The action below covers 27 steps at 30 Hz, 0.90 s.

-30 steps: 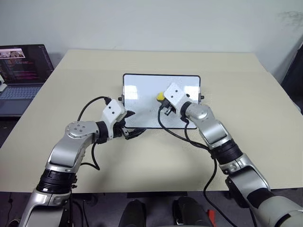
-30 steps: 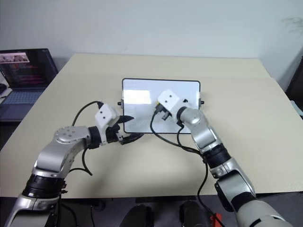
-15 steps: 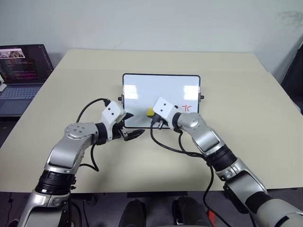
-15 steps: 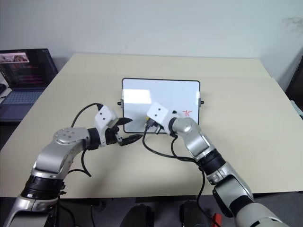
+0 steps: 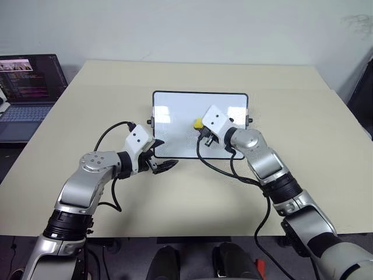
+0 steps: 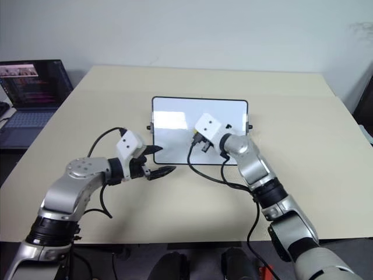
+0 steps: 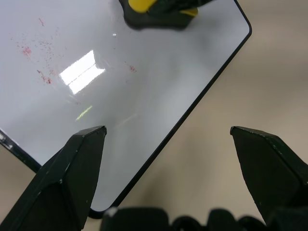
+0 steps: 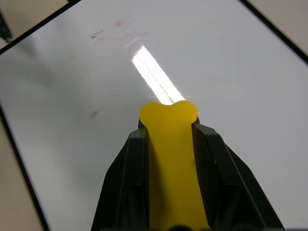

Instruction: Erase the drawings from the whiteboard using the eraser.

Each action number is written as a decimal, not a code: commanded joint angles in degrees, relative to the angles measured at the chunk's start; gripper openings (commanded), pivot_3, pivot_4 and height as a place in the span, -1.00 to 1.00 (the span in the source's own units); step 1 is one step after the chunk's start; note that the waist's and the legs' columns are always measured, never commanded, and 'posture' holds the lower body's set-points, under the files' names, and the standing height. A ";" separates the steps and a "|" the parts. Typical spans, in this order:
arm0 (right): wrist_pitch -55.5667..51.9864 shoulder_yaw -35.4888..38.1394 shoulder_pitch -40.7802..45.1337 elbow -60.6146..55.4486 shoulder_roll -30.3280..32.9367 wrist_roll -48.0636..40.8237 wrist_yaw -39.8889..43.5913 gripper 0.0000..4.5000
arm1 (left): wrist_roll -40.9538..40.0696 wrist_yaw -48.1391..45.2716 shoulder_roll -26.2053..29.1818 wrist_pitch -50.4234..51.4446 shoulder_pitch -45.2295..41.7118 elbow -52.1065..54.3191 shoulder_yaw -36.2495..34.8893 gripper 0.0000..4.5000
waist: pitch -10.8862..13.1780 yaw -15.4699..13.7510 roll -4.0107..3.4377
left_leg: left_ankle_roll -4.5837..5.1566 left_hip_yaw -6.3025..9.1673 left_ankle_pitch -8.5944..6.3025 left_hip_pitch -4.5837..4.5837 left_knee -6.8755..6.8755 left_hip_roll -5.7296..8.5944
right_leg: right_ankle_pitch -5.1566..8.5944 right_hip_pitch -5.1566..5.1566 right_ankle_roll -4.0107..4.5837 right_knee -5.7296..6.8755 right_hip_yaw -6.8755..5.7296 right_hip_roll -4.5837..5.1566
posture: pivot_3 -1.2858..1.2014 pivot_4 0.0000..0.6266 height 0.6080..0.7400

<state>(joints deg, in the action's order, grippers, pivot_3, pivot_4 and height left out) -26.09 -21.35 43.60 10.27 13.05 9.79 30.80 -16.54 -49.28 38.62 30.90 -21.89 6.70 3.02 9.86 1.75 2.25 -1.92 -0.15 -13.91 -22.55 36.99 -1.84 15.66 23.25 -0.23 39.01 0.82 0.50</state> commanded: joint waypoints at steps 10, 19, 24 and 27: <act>-11.62 14.03 -5.50 -14.58 -3.55 -13.64 0.15 -0.57 | -1.90 -1.32 -1.48 -3.18 -2.69 1.57 -1.40 1.00 | 0.03 -0.36 -0.04 | -0.01 0.06 -0.01 -0.23 0.00 0.02 | 0.00 0.13 0.00 -0.04 -0.07 0.00 | 0.03 -0.52 1.00; -24.75 21.25 -23.22 -43.55 6.29 -23.38 1.48 -0.57 | -1.03 -4.51 -1.68 -4.58 -4.70 -0.24 0.96 1.00 | 0.05 -0.23 -0.07 | -0.06 0.03 -0.23 -0.42 -0.06 0.09 | 0.23 0.26 -0.20 -0.15 -0.03 0.12 | 0.03 -0.52 1.00; -24.55 20.41 -30.28 -47.49 11.37 -20.68 -2.10 -0.57 | -0.61 -5.86 -2.48 -5.46 -6.49 -1.89 2.37 1.00 | 0.06 0.10 -0.07 | -0.06 -0.02 -0.23 -0.33 -0.04 0.10 | 0.27 0.26 -0.28 -0.08 0.02 0.02 | 0.03 -0.52 1.00; -24.09 20.31 -31.54 -47.61 10.50 -21.42 -3.76 -0.57 | -0.55 -6.36 -3.28 -6.00 -7.86 -3.29 2.96 1.00 | 0.06 0.14 -0.07 | -0.06 -0.03 -0.23 -0.30 -0.03 0.11 | 0.37 0.26 -0.46 -0.05 0.03 -0.21 | 0.03 -0.52 1.00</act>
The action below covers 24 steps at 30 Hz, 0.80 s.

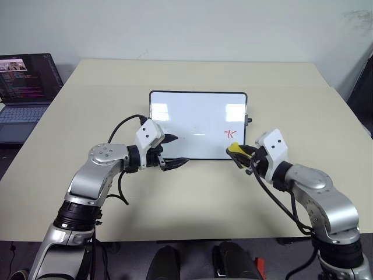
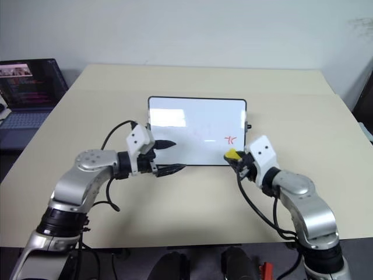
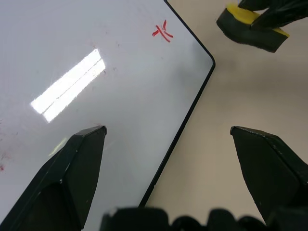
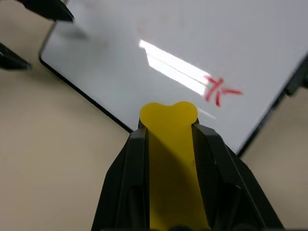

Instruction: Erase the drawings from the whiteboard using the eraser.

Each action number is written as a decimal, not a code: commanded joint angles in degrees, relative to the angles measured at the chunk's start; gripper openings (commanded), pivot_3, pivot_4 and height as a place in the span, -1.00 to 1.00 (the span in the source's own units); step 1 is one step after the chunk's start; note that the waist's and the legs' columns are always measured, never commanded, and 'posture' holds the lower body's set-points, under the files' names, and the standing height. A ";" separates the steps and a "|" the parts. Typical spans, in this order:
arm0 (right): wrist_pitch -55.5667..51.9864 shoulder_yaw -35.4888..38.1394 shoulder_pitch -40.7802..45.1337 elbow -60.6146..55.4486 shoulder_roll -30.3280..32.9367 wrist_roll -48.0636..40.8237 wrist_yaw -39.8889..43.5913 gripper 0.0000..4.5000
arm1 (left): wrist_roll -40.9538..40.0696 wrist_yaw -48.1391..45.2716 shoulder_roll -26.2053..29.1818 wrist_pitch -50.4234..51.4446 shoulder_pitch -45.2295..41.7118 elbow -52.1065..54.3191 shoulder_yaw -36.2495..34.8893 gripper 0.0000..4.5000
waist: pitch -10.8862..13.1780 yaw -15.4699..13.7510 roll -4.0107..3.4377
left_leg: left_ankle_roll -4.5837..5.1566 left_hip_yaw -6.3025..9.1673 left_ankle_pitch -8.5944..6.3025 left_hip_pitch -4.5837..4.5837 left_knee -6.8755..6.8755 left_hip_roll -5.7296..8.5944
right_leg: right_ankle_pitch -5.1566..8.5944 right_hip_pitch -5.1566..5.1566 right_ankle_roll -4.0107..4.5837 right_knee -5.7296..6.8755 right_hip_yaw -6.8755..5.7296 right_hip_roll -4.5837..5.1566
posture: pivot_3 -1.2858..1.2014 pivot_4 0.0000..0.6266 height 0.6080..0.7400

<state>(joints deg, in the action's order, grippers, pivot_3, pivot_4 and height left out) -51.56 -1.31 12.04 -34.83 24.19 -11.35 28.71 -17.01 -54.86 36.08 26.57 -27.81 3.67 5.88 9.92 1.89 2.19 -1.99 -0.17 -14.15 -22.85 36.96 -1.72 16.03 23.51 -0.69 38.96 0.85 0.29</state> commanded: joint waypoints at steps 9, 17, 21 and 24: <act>7.37 -3.39 7.98 6.27 -2.67 5.56 -8.71 -0.57 | 0.44 -2.60 -2.17 -3.09 -3.48 -2.27 1.22 1.00 | 0.00 -0.08 -0.01 | 0.00 -0.04 0.00 0.00 0.03 -0.01 | -0.02 0.00 0.02 0.00 0.06 -0.07 | 0.03 -0.52 1.00; 11.25 -6.49 15.44 17.76 -2.64 9.39 -9.06 -0.57 | 0.68 -2.99 -1.71 -2.91 -2.10 -1.00 1.21 1.00 | 0.00 -0.19 -0.01 | 0.00 -0.03 0.00 -0.05 0.01 -0.01 | -0.14 0.00 0.25 -0.04 0.03 -0.07 | 0.03 -0.52 1.00; 8.82 -8.68 13.59 18.87 -1.65 8.88 -6.30 -0.57 | 0.57 -2.67 -1.34 -2.33 -1.05 -0.11 0.71 1.00 | 0.00 -0.19 -0.01 | 0.00 -0.02 0.00 -0.06 0.01 -0.04 | -0.14 0.00 0.25 -0.05 0.03 -0.06 | 0.03 -0.52 1.00; 6.48 -9.77 11.43 18.19 -1.52 7.56 -4.23 -0.57 | 0.54 -2.45 -1.24 -2.08 -0.59 0.36 0.62 1.00 | 0.00 -0.13 0.00 | 0.00 -0.02 0.00 -0.04 0.03 -0.06 | -0.14 0.00 0.25 -0.02 0.04 -0.05 | 0.03 -0.52 1.00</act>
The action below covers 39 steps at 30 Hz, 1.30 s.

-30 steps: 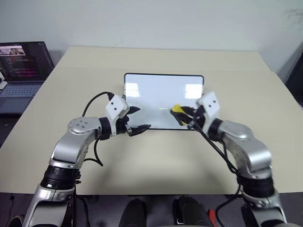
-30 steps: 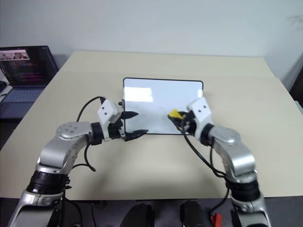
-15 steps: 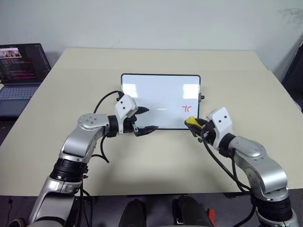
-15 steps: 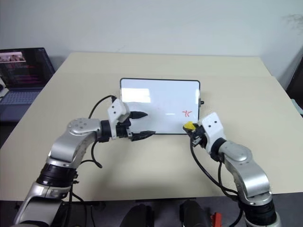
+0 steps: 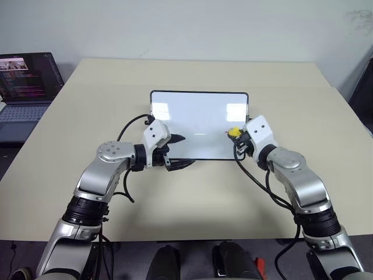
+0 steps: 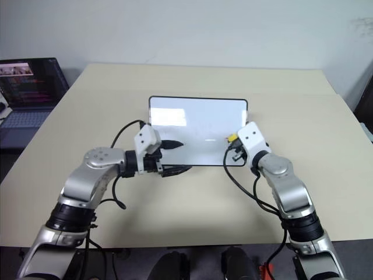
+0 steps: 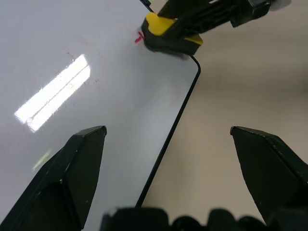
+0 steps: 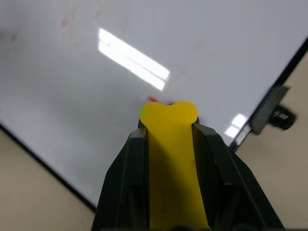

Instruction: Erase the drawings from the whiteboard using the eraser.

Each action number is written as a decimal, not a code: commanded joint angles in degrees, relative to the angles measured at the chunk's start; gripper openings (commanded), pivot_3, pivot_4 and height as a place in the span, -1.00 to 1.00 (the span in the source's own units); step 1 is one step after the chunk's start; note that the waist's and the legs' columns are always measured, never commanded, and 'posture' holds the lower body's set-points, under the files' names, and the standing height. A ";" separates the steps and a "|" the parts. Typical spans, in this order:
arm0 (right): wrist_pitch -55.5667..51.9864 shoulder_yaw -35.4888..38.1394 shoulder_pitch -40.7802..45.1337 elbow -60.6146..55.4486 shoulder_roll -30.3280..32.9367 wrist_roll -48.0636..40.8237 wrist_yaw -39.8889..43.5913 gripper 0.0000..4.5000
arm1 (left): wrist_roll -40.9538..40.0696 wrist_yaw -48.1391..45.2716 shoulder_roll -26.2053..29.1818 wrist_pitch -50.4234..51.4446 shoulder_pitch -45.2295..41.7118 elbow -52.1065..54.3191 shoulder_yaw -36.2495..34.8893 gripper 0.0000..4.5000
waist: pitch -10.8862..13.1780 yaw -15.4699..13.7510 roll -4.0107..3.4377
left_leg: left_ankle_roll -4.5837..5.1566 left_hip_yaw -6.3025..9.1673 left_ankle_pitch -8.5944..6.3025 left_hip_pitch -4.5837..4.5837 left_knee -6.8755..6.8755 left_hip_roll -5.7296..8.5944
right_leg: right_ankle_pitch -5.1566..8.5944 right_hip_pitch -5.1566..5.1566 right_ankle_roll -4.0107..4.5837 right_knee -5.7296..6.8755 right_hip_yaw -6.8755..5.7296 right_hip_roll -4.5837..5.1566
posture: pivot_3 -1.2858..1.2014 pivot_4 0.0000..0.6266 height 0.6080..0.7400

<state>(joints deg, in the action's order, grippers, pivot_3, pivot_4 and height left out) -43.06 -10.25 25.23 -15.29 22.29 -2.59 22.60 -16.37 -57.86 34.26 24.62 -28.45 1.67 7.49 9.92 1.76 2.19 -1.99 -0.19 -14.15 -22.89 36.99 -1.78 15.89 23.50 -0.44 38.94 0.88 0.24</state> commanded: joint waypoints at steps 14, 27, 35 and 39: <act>0.55 5.65 2.68 2.75 -2.26 -0.61 -4.17 -0.57 | -0.64 1.04 0.16 0.66 0.69 3.33 -0.49 1.00 | 0.00 -0.06 0.00 | 0.00 0.02 0.01 0.07 0.04 0.02 | -0.03 -0.07 0.00 0.05 -0.01 0.00 | 0.03 -0.52 1.00; 0.60 0.98 0.74 1.67 -1.36 0.63 -2.22 -0.57 | -0.72 1.20 0.13 1.15 0.78 3.76 -0.76 1.00 | -0.02 0.22 0.02 | 0.02 0.01 0.03 0.17 0.07 0.01 | -0.02 -0.11 -0.03 0.11 0.01 -0.04 | 0.03 -0.52 1.00; 4.09 0.61 5.70 5.22 -2.38 2.11 -3.36 -0.57 | -0.71 1.16 0.23 1.30 0.86 3.86 -0.74 1.00 | -0.01 0.02 0.02 | 0.01 0.01 0.03 0.10 0.05 0.01 | -0.06 -0.10 0.05 0.05 0.00 -0.04 | 0.03 -0.52 1.00; 1.77 -5.50 2.69 3.80 1.80 2.98 2.96 -0.57 | -0.79 1.25 0.34 1.41 1.04 4.19 -0.92 1.00 | -0.02 0.01 0.02 | 0.02 0.00 0.02 0.08 0.04 -0.01 | -0.05 -0.10 0.05 0.01 0.00 -0.02 | 0.03 -0.52 1.00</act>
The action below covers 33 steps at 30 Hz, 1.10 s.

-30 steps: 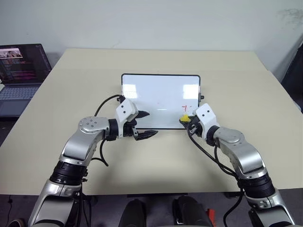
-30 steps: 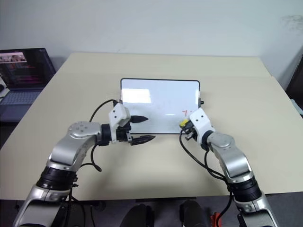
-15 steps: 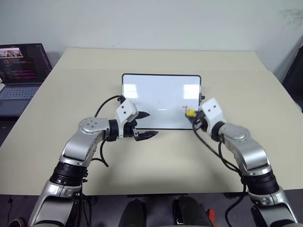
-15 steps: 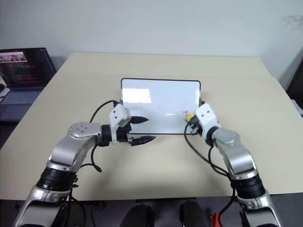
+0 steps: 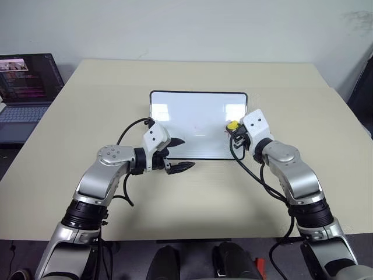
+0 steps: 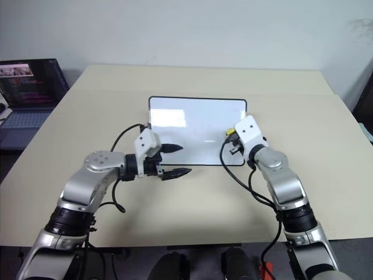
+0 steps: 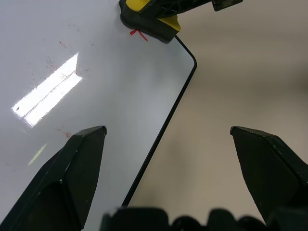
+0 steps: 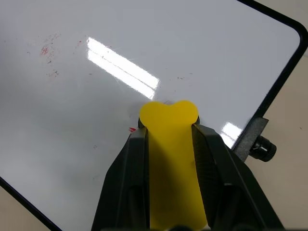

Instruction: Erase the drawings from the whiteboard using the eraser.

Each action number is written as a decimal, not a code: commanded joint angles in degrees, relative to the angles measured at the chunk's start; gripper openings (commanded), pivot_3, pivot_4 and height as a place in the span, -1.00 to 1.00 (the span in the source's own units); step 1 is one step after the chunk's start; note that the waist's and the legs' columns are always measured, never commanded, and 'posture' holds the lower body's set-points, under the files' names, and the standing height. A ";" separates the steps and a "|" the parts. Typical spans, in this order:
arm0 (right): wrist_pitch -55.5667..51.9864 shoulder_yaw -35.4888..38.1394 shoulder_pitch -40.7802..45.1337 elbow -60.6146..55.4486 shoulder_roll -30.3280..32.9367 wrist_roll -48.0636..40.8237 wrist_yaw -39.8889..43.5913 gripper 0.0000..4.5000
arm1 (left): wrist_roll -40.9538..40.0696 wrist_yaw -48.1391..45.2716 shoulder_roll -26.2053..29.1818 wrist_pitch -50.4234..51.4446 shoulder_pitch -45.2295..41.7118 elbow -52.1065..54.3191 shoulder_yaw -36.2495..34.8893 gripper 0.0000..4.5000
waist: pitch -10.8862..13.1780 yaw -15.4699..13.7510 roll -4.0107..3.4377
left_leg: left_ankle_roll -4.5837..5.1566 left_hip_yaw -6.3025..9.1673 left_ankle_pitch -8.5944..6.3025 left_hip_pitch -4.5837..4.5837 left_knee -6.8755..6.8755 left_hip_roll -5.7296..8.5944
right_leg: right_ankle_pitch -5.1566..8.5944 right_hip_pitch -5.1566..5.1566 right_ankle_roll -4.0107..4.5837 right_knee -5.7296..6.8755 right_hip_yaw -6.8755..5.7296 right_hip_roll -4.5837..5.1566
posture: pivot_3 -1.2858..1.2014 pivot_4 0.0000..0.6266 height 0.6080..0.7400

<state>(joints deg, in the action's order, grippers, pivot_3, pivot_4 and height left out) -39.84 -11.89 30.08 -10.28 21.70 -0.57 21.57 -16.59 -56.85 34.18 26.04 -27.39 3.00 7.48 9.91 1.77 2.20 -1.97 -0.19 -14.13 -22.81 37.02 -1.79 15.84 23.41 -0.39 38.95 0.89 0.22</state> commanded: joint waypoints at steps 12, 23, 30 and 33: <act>1.87 1.54 2.07 3.49 0.19 2.53 -0.74 -0.57 | -0.59 0.16 0.45 0.12 0.14 3.28 -0.90 1.00 | -0.01 0.02 0.01 | 0.02 -0.01 0.05 0.21 0.05 0.01 | 0.02 -0.12 -0.09 0.09 0.01 -0.06 | 0.03 -0.52 1.00; -3.05 -3.25 -1.73 -0.75 0.33 -0.27 7.11 -0.57 | -0.78 0.23 0.38 0.48 0.53 3.77 -0.87 1.00 | -0.01 0.21 0.02 | 0.03 -0.01 0.03 0.18 0.02 0.00 | -0.05 -0.12 0.04 0.05 0.02 -0.04 | 0.03 -0.52 1.00; 3.05 3.34 4.38 6.05 -2.01 2.79 -2.75 -0.68 | -0.80 0.23 0.31 0.84 0.82 4.10 -0.84 1.00 | -0.01 0.04 0.01 | 0.03 -0.01 0.07 0.22 0.07 0.00 | 0.00 -0.14 -0.10 0.11 0.02 -0.04 | 0.03 -0.52 1.00; 3.39 3.44 5.21 7.12 -1.73 2.78 -2.42 -0.71 | -0.87 0.26 0.20 0.90 0.90 4.20 -0.84 1.00 | -0.01 0.00 0.01 | 0.03 -0.01 0.06 0.18 0.05 0.00 | -0.07 -0.13 0.02 0.07 0.01 -0.03 | 0.03 -0.52 1.00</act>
<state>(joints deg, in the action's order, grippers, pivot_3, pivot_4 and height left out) -36.79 -9.23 35.12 -3.59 19.65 1.61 19.65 -16.66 -56.83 34.26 27.12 -26.33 4.67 7.47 9.90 1.77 2.22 -1.94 -0.19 -14.07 -22.64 37.05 -1.79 15.76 23.27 -0.34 38.99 0.89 0.19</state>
